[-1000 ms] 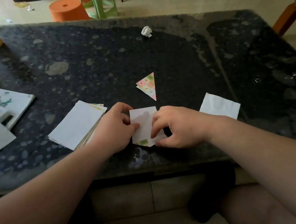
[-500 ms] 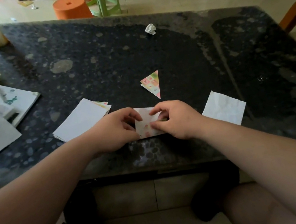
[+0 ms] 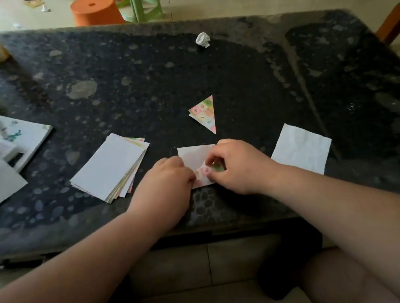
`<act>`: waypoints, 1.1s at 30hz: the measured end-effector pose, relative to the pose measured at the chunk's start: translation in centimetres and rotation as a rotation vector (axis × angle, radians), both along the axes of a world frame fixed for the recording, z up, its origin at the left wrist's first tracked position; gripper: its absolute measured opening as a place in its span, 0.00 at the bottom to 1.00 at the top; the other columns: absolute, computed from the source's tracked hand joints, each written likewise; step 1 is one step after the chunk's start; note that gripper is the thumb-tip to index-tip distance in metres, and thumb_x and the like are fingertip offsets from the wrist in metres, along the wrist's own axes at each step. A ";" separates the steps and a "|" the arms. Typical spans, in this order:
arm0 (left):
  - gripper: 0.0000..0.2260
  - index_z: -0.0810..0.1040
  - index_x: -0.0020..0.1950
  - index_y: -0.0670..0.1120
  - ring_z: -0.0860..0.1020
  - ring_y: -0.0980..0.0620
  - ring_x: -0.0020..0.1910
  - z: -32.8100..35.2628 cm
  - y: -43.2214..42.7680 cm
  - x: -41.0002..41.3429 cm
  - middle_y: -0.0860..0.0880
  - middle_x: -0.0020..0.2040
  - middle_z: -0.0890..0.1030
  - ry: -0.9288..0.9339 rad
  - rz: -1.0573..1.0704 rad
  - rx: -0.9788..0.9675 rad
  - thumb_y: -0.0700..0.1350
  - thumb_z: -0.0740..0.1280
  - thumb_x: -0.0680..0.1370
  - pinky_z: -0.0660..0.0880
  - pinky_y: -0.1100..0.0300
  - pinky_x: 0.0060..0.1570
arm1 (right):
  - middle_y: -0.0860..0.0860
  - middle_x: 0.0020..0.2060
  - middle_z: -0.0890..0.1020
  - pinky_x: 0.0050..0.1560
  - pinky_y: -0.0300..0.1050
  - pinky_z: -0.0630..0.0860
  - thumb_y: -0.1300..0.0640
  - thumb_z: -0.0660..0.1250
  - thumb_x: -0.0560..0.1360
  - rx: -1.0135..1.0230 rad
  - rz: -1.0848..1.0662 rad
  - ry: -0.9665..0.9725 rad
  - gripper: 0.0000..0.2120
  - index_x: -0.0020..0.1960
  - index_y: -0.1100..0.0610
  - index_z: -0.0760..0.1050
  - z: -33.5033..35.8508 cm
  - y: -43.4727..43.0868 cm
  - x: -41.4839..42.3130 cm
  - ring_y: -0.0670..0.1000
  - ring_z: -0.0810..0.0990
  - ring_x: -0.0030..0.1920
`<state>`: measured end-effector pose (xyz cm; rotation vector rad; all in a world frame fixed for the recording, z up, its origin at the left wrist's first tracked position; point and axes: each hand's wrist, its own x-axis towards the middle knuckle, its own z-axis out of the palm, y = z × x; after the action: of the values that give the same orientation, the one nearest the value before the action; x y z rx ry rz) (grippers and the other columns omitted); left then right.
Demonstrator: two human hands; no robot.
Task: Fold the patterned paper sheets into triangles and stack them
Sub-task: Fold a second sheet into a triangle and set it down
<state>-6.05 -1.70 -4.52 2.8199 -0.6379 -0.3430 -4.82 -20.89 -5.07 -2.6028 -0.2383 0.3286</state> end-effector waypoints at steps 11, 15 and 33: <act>0.44 0.45 0.83 0.43 0.52 0.47 0.80 1.2 -1.4 -5.1 0.45 0.84 0.47 0.096 -0.196 0.322 0.72 0.47 0.79 0.52 0.47 0.79 | 0.46 0.50 0.73 0.49 0.45 0.74 0.42 0.65 0.81 -0.230 0.142 -0.065 0.13 0.61 0.46 0.81 1.8 0.1 -0.6 0.49 0.74 0.55; 0.44 0.43 0.84 0.44 0.50 0.49 0.81 0.8 -1.2 -4.9 0.46 0.84 0.44 0.100 -0.197 0.295 0.73 0.46 0.78 0.47 0.47 0.80 | 0.50 0.68 0.77 0.53 0.49 0.74 0.51 0.60 0.82 -0.534 0.330 0.167 0.27 0.80 0.37 0.61 4.3 0.9 -1.6 0.56 0.77 0.64; 0.43 0.51 0.83 0.52 0.50 0.52 0.81 1.0 -1.1 -4.1 0.55 0.83 0.51 0.167 -0.090 0.238 0.77 0.46 0.75 0.39 0.38 0.78 | 0.50 0.66 0.75 0.67 0.53 0.74 0.43 0.72 0.76 -0.327 0.075 -0.070 0.25 0.70 0.49 0.73 4.1 0.5 1.1 0.53 0.71 0.67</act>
<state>-10.19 -2.81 -3.49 2.9464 -0.7318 -0.7066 -3.68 -20.35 -1.00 -2.9363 -0.3311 0.3258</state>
